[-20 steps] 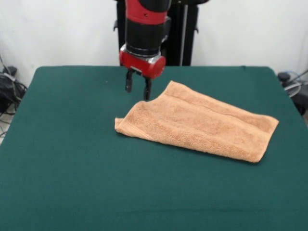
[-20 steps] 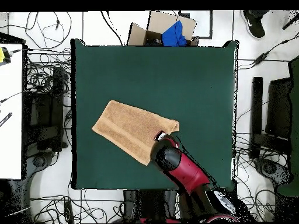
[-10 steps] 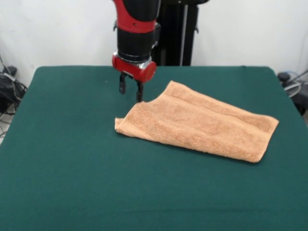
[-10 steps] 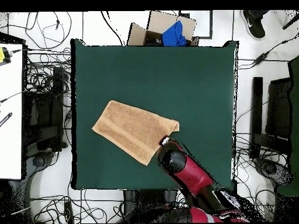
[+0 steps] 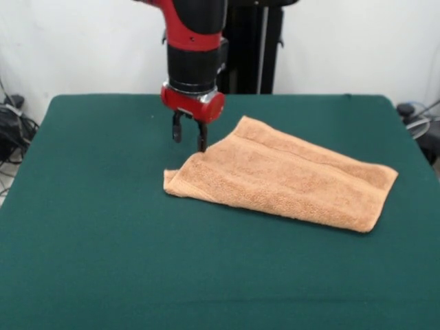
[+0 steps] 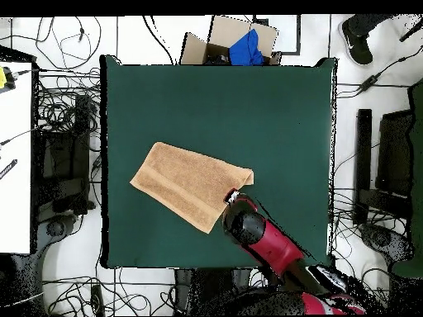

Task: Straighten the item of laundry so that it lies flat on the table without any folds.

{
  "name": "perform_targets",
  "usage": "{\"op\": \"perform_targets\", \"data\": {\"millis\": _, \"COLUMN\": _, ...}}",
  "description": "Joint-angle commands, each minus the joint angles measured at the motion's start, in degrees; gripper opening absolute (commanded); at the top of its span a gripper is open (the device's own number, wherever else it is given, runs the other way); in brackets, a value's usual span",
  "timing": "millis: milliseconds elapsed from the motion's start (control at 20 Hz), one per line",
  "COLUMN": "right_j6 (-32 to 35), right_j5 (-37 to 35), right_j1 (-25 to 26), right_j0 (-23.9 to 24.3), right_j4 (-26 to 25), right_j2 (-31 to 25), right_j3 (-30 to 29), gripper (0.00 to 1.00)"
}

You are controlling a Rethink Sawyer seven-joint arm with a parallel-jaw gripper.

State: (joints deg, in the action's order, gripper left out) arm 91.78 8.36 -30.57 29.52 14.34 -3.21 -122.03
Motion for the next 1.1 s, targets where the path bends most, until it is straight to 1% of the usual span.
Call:
{"op": "perform_targets", "data": {"millis": 50, "right_j6": 17.7, "right_j5": 6.4, "right_j1": -0.3, "right_j0": 1.7, "right_j4": -2.6, "right_j2": -9.8, "right_j3": -0.5, "gripper": 1.00}}
{"op": "perform_targets", "data": {"millis": 250, "right_j6": 17.8, "right_j5": 3.1, "right_j1": -4.3, "right_j0": 1.4, "right_j4": -0.9, "right_j2": -10.1, "right_j3": -2.5, "gripper": 1.00}}
{"op": "perform_targets", "data": {"millis": 350, "right_j6": 17.7, "right_j5": 2.2, "right_j1": -5.3, "right_j0": 1.4, "right_j4": -0.3, "right_j2": -10.4, "right_j3": -3.0, "gripper": 1.00}}
{"op": "perform_targets", "data": {"millis": 500, "right_j6": 18.0, "right_j5": 2.1, "right_j1": -6.0, "right_j0": 1.5, "right_j4": 0.1, "right_j2": -10.8, "right_j3": -3.8, "gripper": 1.00}}
{"op": "perform_targets", "data": {"millis": 800, "right_j6": 17.7, "right_j5": -0.3, "right_j1": -8.9, "right_j0": 3.6, "right_j4": 0.1, "right_j2": -12.6, "right_j3": -6.2, "gripper": 1.00}}
{"op": "perform_targets", "data": {"millis": 1100, "right_j6": 18.1, "right_j5": -0.2, "right_j1": -9.7, "right_j0": 4.7, "right_j4": 0.3, "right_j2": -14.3, "right_j3": -7.6, "gripper": 1.00}}
